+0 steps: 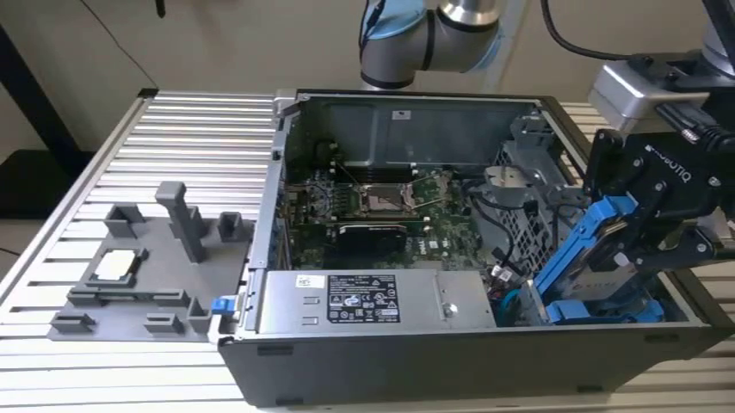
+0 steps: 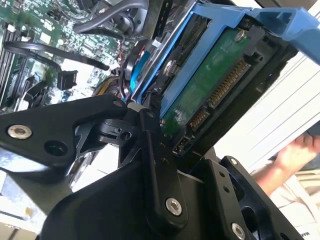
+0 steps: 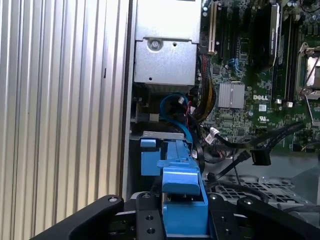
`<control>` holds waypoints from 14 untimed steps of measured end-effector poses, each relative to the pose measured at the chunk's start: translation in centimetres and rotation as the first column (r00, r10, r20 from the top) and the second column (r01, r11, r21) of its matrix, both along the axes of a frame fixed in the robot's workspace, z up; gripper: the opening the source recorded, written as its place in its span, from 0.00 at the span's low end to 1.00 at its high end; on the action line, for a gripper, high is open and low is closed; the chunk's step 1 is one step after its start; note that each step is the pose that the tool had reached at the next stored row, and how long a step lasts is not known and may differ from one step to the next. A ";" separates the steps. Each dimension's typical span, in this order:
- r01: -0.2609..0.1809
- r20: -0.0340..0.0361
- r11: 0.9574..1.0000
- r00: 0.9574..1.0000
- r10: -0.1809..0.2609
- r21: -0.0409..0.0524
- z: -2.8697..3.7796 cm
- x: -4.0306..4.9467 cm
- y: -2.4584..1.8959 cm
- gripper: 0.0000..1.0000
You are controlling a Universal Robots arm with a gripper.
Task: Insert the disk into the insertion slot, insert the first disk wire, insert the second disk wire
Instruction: 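Insert the disk into the insertion slot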
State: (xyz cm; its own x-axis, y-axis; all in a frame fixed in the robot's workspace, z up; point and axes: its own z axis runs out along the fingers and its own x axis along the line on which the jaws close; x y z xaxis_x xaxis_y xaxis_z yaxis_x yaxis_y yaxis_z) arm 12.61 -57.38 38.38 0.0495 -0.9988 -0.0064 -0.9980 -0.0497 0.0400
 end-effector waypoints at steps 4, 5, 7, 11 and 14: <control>0.000 0.000 1.000 1.000 0.000 0.000 -0.74 0.00 0.00 0.33; 0.000 0.000 1.000 1.000 0.000 0.000 -0.93 0.00 0.00 0.33; 0.000 0.000 1.000 1.000 0.000 0.000 -1.29 0.00 0.00 0.33; 0.000 0.000 1.000 1.000 0.000 0.000 -1.96 0.00 0.00 0.33; 0.000 0.000 1.000 1.000 0.000 0.000 -1.99 0.00 0.00 0.33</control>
